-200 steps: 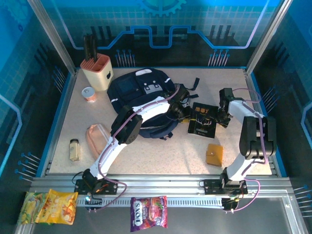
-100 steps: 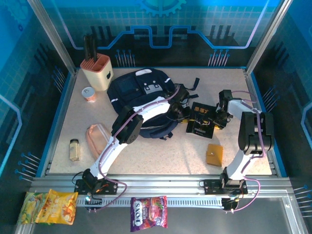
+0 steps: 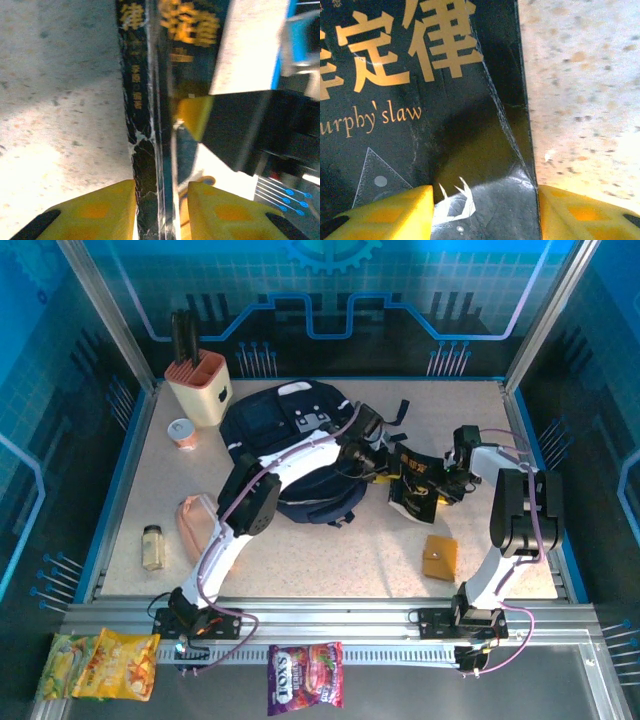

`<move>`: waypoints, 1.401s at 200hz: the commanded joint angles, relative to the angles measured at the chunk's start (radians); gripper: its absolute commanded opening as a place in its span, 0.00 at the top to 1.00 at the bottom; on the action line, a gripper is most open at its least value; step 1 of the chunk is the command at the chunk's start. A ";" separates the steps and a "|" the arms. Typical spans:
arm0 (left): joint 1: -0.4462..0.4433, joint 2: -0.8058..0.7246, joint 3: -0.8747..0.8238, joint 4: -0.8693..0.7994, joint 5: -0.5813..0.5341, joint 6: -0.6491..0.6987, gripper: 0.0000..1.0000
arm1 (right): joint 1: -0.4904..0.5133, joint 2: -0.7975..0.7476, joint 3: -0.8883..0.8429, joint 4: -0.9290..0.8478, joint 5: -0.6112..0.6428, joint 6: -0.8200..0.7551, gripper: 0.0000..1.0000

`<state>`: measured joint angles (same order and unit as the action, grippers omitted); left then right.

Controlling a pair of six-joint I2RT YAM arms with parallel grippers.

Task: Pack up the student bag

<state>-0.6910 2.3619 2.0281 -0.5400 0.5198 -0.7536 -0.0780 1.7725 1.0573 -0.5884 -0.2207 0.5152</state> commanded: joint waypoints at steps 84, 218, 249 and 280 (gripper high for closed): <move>0.024 -0.227 -0.280 0.110 -0.064 -0.008 0.65 | 0.192 0.105 0.049 0.103 -0.149 0.088 0.47; 0.006 -0.253 -0.338 0.039 -0.165 0.087 0.63 | 0.269 0.125 0.111 0.029 -0.024 0.045 0.52; -0.025 -0.154 -0.271 -0.012 -0.241 0.128 0.72 | 0.269 0.119 0.098 0.052 -0.088 0.032 0.54; -0.029 -0.064 -0.249 -0.057 -0.329 0.156 0.77 | 0.269 0.093 0.099 0.040 -0.108 -0.001 0.54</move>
<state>-0.7242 2.2219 1.7508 -0.5018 0.2878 -0.6476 0.1642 1.8656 1.1664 -0.5701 -0.2218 0.5564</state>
